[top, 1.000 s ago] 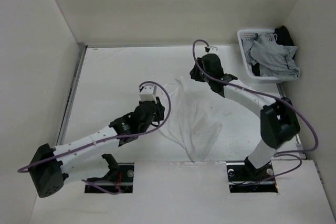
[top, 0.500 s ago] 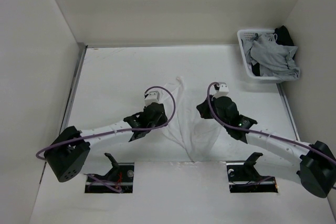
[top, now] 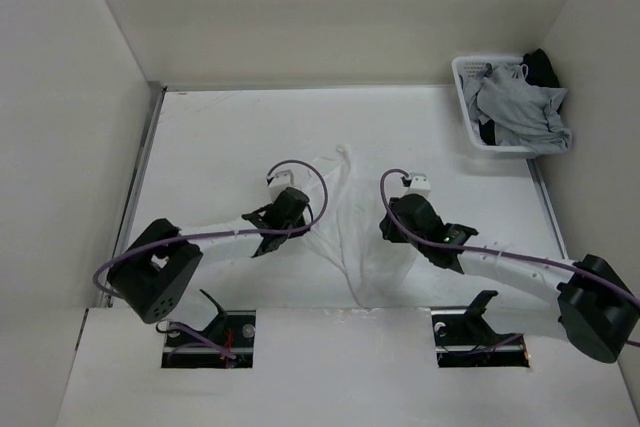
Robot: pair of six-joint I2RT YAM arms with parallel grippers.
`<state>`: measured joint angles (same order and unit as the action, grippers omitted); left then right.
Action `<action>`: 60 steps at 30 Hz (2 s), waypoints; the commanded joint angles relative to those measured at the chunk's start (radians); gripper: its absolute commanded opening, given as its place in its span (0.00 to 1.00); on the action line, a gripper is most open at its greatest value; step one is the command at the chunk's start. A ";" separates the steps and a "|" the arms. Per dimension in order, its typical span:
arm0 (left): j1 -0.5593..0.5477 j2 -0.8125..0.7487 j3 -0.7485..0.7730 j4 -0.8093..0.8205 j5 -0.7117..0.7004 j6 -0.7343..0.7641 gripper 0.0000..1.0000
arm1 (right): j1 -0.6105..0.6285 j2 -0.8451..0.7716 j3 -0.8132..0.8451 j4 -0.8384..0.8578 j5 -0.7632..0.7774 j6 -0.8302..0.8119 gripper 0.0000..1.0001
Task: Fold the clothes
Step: Flatten the tank top out
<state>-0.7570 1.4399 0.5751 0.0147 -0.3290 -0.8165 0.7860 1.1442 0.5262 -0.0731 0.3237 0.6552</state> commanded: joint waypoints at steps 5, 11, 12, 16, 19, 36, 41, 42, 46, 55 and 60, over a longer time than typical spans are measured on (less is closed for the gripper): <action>0.221 0.148 0.158 0.205 -0.016 -0.004 0.02 | 0.025 0.115 0.070 0.021 -0.040 0.011 0.07; 0.307 0.257 0.400 0.196 0.044 0.022 0.09 | 0.106 0.192 0.181 0.047 -0.069 -0.028 0.11; 0.311 0.254 0.408 0.195 0.048 0.023 0.13 | 0.123 0.210 0.202 0.056 -0.069 -0.029 0.17; 0.340 0.163 0.303 0.208 0.047 0.013 0.26 | 0.172 0.319 0.296 0.097 -0.077 -0.049 0.31; 0.353 0.056 0.169 0.232 0.064 0.000 0.26 | 0.175 0.417 0.363 0.107 -0.080 -0.055 0.34; 0.275 -0.234 -0.184 0.131 0.199 -0.003 0.28 | 0.223 0.548 0.453 -0.030 0.017 0.000 0.06; 0.249 -0.207 -0.158 0.140 0.211 0.005 0.31 | 0.223 0.355 0.348 -0.076 0.133 0.053 0.00; 0.242 -0.199 -0.150 0.140 0.211 0.008 0.32 | 0.219 0.317 0.322 -0.082 0.140 0.061 0.00; 0.224 -0.167 -0.123 0.142 0.219 0.013 0.33 | 0.172 0.100 0.167 -0.131 0.127 0.110 0.01; 0.218 -0.085 -0.060 0.165 0.199 0.008 0.37 | 0.063 -0.273 -0.047 -0.425 0.166 0.409 0.00; 0.210 0.066 0.021 0.186 0.199 0.001 0.37 | 0.043 -0.345 -0.098 -0.409 0.131 0.456 0.02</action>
<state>-0.5396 1.4441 0.5396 0.1608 -0.1238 -0.8127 0.8364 0.8101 0.4290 -0.4664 0.4534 1.0363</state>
